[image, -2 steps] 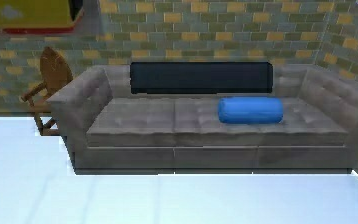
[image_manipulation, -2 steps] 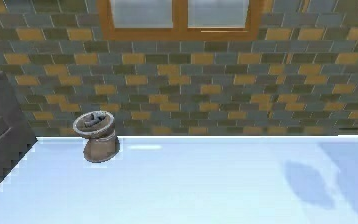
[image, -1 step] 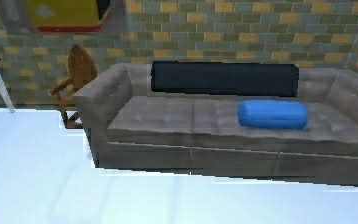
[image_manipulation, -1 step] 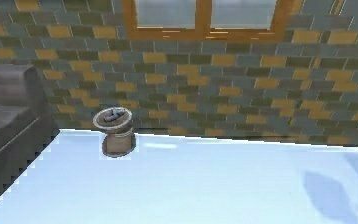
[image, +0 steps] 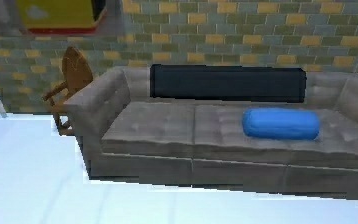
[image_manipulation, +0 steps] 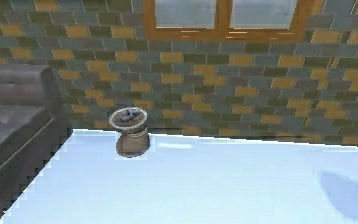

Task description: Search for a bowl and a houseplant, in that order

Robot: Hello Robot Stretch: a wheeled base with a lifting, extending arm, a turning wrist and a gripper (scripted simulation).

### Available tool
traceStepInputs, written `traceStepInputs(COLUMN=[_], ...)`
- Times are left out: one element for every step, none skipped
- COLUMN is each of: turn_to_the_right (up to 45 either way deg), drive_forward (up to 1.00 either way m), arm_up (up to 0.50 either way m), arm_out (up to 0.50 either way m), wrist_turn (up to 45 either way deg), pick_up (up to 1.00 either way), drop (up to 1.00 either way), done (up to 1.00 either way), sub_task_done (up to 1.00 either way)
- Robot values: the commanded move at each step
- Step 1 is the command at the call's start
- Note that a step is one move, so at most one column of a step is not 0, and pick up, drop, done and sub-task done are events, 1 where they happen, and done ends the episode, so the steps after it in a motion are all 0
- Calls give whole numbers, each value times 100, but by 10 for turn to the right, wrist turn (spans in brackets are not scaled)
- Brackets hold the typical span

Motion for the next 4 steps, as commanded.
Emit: traceStepInputs(turn_to_the_right=[-210,0,-450,0], drive_forward=[0,55,0,100], arm_up=[0,0,0,0], arm_out=[0,0,0,0], wrist_turn=[0,0,0,0], pick_up=[0,0,0,0], drop=[0,0,0,0], done=[0,0,0,0], sub_task_done=[0,0,0,0])
